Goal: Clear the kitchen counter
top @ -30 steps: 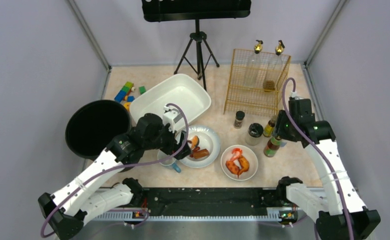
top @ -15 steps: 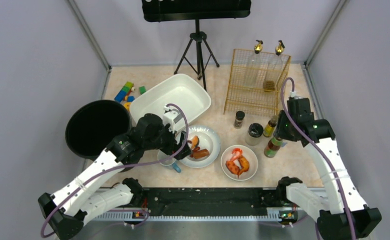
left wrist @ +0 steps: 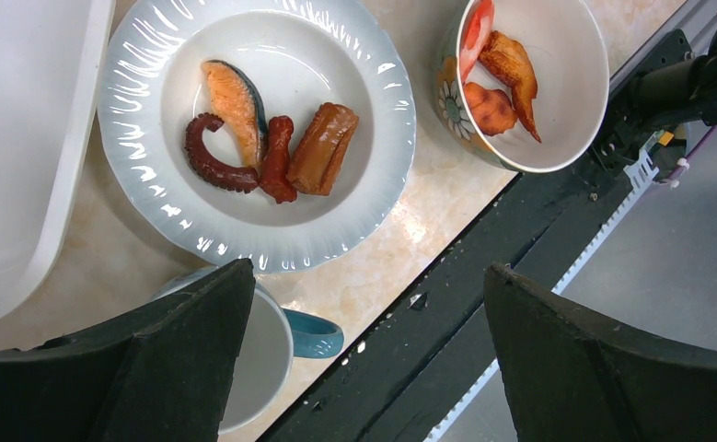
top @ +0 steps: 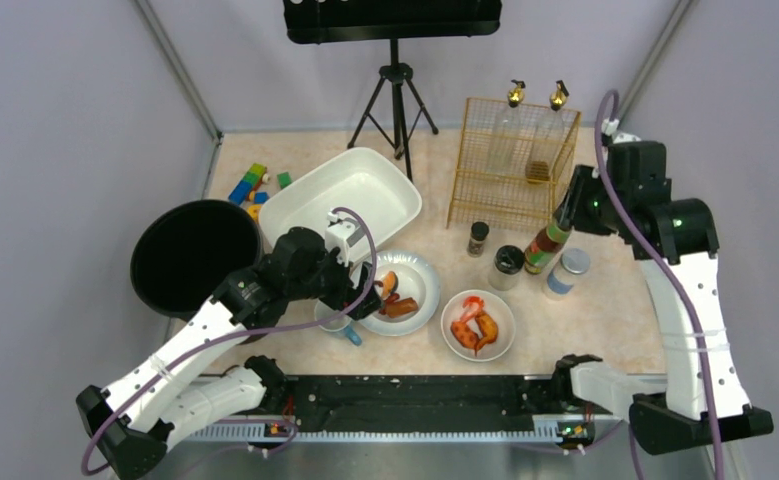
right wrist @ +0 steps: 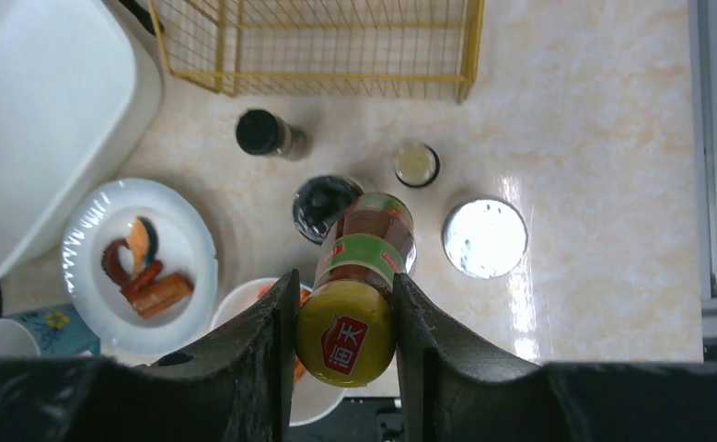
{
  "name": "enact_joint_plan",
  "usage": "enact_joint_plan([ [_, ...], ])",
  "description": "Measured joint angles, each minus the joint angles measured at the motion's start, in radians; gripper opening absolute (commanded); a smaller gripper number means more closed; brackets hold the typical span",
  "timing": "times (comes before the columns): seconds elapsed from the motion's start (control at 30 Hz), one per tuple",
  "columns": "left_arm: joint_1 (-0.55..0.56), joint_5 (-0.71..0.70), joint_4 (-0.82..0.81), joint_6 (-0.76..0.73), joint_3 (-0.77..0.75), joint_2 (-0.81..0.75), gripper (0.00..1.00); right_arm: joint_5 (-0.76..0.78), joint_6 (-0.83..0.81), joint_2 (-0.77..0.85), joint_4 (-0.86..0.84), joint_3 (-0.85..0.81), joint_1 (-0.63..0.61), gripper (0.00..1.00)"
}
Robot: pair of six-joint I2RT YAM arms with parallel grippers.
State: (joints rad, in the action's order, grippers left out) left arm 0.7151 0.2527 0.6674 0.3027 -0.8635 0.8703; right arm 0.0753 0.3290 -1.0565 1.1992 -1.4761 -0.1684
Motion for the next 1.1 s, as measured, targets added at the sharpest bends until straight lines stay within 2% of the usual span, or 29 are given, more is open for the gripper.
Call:
enact_joint_plan([
  [0.37,0.000,-0.002,0.000,-0.003,0.000,0.005,0.99,0.040,-0.043,-0.275,0.028,-0.427,-0.006,0.00],
  [0.73,0.000,-0.008,0.001,-0.007,0.002,0.011,0.99,0.166,-0.056,-0.494,-0.076,-0.547,-0.006,0.00],
  [1.1,0.000,-0.008,0.000,-0.010,0.002,0.022,0.99,0.206,-0.058,-0.673,-0.151,-0.676,0.046,0.00],
])
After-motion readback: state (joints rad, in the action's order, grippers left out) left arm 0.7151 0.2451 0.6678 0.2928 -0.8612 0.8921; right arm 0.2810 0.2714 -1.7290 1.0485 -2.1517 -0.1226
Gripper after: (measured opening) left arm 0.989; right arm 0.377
